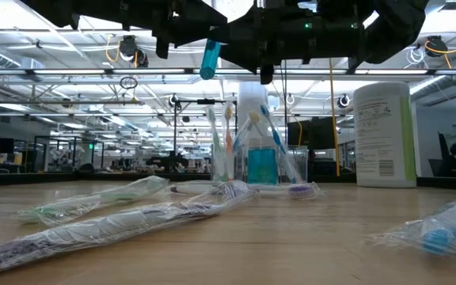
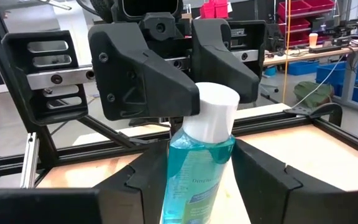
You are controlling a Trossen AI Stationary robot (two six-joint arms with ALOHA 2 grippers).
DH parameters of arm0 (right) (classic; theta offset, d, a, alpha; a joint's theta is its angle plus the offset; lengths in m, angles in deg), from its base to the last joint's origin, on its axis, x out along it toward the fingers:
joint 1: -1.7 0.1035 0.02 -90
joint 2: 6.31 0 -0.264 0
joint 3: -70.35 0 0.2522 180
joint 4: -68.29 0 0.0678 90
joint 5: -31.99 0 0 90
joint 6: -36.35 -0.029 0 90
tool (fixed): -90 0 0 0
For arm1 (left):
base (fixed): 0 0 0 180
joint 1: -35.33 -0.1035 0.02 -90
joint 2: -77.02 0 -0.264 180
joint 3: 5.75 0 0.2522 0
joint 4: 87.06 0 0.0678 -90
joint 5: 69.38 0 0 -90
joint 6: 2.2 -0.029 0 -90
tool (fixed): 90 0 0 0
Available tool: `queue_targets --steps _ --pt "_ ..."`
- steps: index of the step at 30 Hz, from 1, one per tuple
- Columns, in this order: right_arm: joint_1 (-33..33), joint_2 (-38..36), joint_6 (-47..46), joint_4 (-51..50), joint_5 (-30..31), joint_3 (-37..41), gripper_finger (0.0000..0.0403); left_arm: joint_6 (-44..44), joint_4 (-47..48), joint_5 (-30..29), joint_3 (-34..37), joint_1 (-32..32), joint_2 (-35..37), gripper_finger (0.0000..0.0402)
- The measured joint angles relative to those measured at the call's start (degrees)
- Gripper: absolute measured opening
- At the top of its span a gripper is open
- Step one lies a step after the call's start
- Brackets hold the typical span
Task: Pick & Place toothbrushing station
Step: Put the blue mouthwash into the transparent organizer
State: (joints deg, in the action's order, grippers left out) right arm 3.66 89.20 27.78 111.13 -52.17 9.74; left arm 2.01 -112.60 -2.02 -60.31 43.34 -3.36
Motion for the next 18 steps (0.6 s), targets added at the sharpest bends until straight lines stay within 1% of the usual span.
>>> queue_targets --steps 18 --pt "0.0 0.0 0.0 0.0 0.0 0.0 0.0159 -1.0 0.1 0.0 0.0 0.0 0.0 0.0115"
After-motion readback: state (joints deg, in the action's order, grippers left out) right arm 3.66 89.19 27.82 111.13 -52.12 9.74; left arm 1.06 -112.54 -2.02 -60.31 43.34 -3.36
